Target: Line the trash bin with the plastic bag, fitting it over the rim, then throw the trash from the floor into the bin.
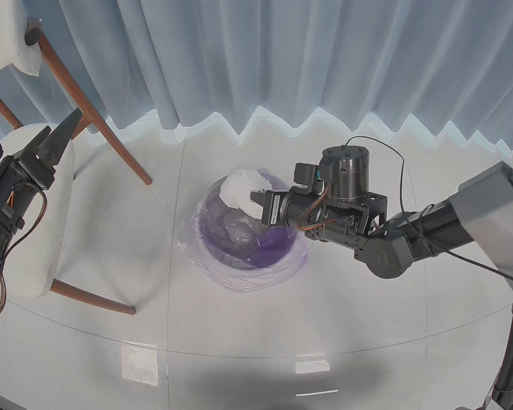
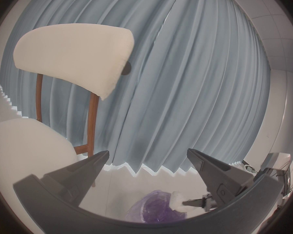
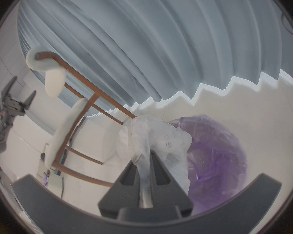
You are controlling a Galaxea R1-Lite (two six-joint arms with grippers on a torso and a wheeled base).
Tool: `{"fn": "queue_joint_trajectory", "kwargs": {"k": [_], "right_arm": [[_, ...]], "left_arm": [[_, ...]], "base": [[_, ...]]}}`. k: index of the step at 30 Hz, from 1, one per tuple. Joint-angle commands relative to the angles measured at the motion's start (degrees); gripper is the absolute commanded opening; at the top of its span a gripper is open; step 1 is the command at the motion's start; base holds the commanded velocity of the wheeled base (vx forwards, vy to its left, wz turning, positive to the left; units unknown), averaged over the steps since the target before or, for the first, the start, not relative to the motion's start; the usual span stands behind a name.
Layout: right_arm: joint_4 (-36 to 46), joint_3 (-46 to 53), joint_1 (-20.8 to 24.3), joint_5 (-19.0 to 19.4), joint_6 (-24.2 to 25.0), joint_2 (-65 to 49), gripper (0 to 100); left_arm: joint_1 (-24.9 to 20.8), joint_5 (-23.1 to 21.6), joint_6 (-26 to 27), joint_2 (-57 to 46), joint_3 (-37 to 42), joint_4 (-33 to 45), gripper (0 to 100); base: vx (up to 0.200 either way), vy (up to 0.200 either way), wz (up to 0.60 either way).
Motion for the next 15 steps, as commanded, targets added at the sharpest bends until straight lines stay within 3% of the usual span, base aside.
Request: {"fn": "queue_joint_trajectory", "kwargs": {"k": [1,8,15], "right_arm": [[-3.66,-3.22,-2.26,-1.50,-2.72,9.09,0],[-5.24,-8.40,-3.58,-3.35,-2.72,14.28,0],[-5.59,-7.00,-6.22,-3.61,-2.80,13.57,0]], "left_arm": [[-1.78,0.05,-0.54,0.44,-1.95,0.26,100],[-2.92,0.32,-1.95,0.52,-4.15,0.53,100],[-2.92,0.05,-4.41,0.26,-4.86,0.53,100]], "base": [[0.000,0.000,0.00],[0.000,0.000,0.00],[0.000,0.000,0.00]]}}
